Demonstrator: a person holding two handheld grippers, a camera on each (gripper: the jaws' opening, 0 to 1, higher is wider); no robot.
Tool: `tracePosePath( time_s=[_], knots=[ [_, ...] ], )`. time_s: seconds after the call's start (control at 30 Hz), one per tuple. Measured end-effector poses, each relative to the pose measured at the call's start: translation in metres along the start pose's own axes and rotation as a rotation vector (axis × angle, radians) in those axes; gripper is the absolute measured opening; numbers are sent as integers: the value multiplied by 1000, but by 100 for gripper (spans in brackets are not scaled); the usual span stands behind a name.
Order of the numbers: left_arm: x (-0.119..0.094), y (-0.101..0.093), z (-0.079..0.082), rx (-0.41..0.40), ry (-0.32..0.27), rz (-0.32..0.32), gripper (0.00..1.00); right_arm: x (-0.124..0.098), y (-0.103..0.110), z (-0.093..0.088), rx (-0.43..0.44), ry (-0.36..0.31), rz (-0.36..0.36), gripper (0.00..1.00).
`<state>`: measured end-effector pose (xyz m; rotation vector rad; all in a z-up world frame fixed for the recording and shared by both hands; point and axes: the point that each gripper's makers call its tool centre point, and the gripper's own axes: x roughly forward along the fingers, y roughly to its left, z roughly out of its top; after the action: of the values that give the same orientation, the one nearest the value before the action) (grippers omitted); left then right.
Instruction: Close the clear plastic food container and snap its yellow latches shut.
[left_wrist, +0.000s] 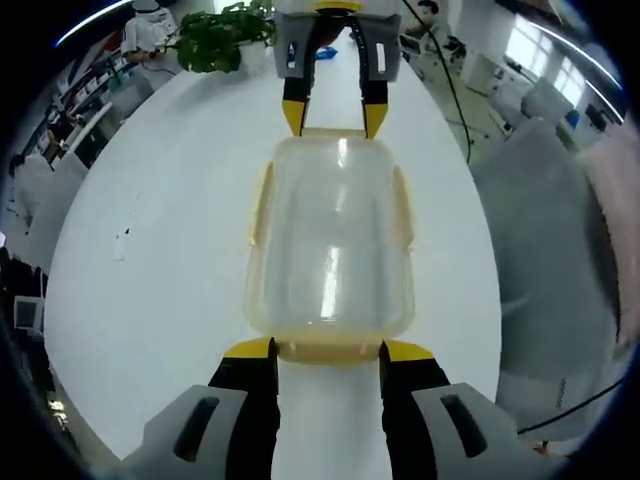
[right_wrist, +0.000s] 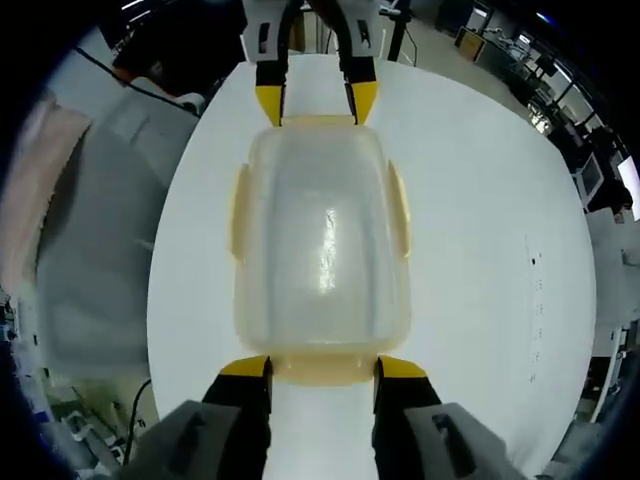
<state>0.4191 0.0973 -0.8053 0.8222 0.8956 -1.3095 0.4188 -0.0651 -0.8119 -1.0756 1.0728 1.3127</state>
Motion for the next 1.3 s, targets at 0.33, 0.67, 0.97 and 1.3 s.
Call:
tracePosePath(
  time_s=[0.33,0.67,0.97,1.3],
  knots=[
    [8,-4,8,-3,-11,-4,37,2,4,-13,-6,26,8,37],
    [13,-3,2,-15,-5,-17,37,9,2,-11,-7,25,5,37],
    [23,-5,-3,-32,-7,-19,37,16,1,-12,-14,36,-2,37],
    [22,-4,-11,-89,-12,-13,45,10,-6,-12,-25,23,-46,39]
  ],
)
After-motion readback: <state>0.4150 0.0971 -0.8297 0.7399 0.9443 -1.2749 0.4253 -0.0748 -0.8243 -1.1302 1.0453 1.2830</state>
